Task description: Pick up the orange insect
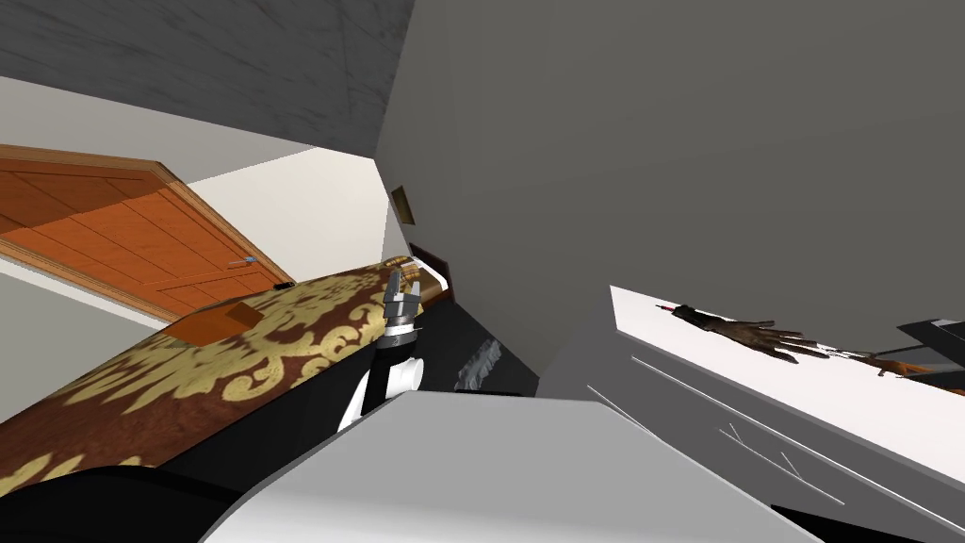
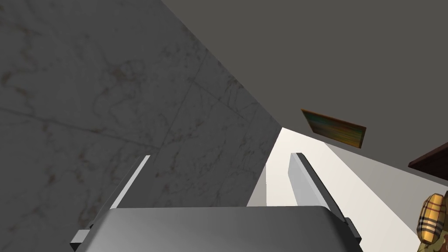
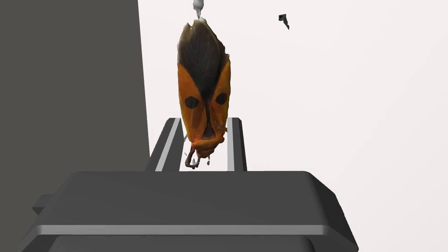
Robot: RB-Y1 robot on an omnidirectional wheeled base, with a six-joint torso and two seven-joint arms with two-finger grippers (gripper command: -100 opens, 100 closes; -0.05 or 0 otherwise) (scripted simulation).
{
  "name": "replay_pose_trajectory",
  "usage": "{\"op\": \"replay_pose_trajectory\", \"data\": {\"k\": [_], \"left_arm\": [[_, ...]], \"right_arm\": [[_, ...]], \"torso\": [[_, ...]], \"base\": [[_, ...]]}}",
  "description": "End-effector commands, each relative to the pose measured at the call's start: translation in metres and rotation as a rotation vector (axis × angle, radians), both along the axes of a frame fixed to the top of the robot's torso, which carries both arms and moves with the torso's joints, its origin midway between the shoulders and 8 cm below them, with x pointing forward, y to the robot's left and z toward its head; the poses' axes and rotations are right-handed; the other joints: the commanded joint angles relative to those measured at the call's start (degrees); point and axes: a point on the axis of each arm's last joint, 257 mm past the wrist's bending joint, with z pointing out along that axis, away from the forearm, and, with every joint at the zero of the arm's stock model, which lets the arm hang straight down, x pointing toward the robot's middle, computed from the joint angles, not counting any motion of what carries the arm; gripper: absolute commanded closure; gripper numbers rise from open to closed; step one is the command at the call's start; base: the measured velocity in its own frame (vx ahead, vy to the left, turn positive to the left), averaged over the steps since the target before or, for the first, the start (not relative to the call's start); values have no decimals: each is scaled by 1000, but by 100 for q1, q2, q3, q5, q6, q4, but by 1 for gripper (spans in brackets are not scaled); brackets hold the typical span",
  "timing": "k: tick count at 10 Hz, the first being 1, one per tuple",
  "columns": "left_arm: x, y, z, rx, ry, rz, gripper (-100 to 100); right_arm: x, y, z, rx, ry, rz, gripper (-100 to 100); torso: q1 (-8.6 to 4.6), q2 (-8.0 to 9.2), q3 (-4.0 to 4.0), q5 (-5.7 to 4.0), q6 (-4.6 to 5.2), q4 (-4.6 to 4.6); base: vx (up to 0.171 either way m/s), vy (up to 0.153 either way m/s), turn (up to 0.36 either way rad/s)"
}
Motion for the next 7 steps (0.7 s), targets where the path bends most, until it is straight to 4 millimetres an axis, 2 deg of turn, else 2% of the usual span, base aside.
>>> {"op": "replay_pose_trajectory", "data": {"k": [1, 2, 4, 5, 6, 7], "left_arm": [[0, 0, 0, 0, 0, 0, 0], [0, 0, 0, 0, 0, 0, 0], [0, 0, 0, 0, 0, 0, 0], [0, 0, 0, 0, 0, 0, 0], [0, 0, 0, 0, 0, 0, 0], [0, 0, 0, 0, 0, 0, 0]], "right_arm": [[0, 0, 0, 0, 0, 0, 0], [-2, 4, 10, 7, 4, 0, 100], [-2, 4, 10, 7, 4, 0, 100], [-4, 6, 17, 6, 4, 1, 100], [-3, 4, 14, 5, 3, 0, 100], [-3, 5, 15, 6, 4, 0, 0]], "torso": [[0, 0, 0, 0, 0, 0], [-1, 0, 0, 0, 0, 0], [7, 7, 5, 2, 6, 3], [4, 6, 4, 1, 5, 2], [4, 5, 4, 4, 3, 3], [2, 4, 3, 0, 3, 2]], "base": [[0, 0, 0], [-5, 12, -36], [-4, 9, -25], [-2, 4, -11], [0, 0, 0], [0, 0, 0]]}}
